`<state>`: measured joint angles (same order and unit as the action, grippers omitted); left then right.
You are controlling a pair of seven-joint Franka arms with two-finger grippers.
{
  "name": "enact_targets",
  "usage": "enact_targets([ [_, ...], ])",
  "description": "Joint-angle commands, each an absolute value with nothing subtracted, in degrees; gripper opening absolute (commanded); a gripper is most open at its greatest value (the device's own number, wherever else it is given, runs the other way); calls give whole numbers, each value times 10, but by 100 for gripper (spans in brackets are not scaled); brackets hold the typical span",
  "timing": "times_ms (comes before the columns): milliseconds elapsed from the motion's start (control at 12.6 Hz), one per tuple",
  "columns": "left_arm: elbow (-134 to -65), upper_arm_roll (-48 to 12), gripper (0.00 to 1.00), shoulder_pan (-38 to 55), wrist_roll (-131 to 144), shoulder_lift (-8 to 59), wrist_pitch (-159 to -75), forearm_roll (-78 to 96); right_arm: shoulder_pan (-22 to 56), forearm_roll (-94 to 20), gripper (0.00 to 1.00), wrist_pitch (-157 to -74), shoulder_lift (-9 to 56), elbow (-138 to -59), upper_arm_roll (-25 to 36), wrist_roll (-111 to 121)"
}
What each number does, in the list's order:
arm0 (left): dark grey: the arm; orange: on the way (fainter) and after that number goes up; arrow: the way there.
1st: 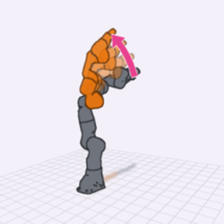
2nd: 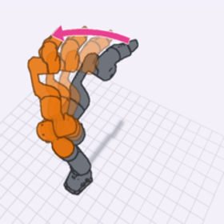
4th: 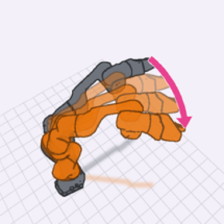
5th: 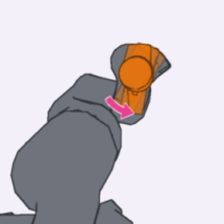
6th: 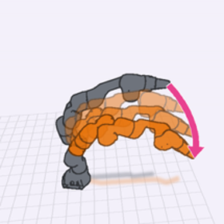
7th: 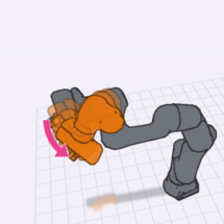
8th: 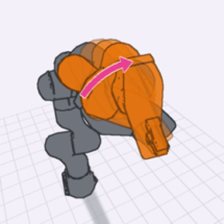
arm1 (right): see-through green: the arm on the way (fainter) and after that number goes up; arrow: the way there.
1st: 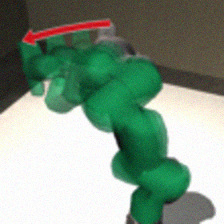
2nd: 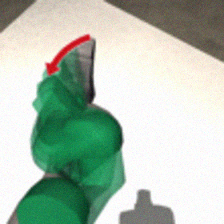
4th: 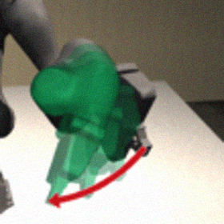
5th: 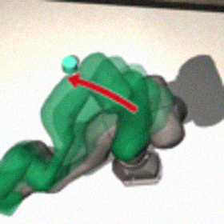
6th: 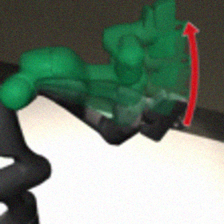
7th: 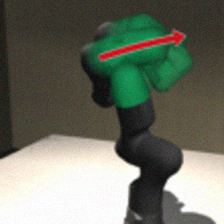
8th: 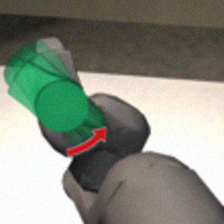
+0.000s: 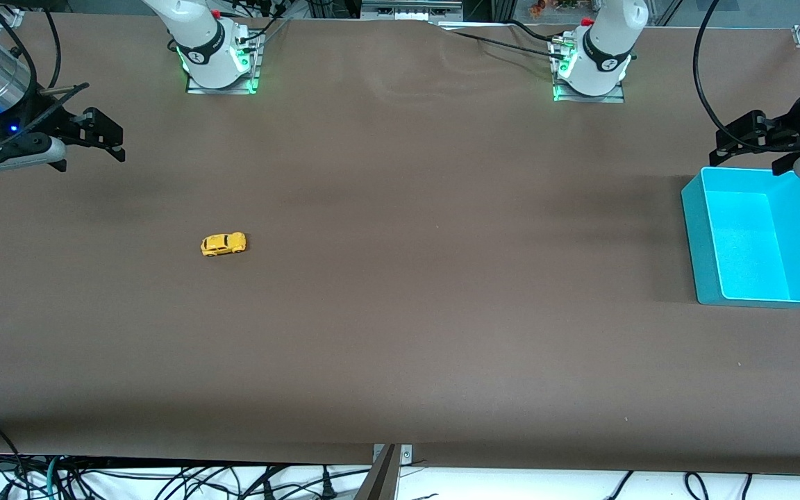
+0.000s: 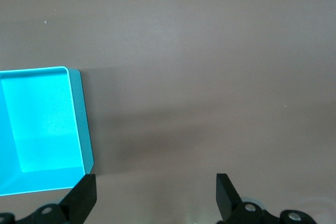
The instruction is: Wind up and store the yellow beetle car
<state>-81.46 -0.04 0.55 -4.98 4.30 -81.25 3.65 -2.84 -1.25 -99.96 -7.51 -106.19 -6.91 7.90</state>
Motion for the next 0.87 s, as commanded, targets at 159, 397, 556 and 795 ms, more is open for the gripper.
enact_targets([
  [159, -806, 0, 100, 6, -62, 47, -814, 29, -28, -21, 100, -1000, -76, -1065, -71, 89],
  [397, -806, 0, 100, 8, -62, 47, -814, 29, -28, -21, 100, -997, -77, -1064, -70, 99],
  [556, -805, 0, 100, 8, -62, 47, -814, 29, -28, -22, 100, -1003, -73, -1065, -70, 101],
  [795, -805, 0, 100, 8, -62, 47, -814, 30, -21, -24, 100, -1004, -58, -1066, -78, 103],
])
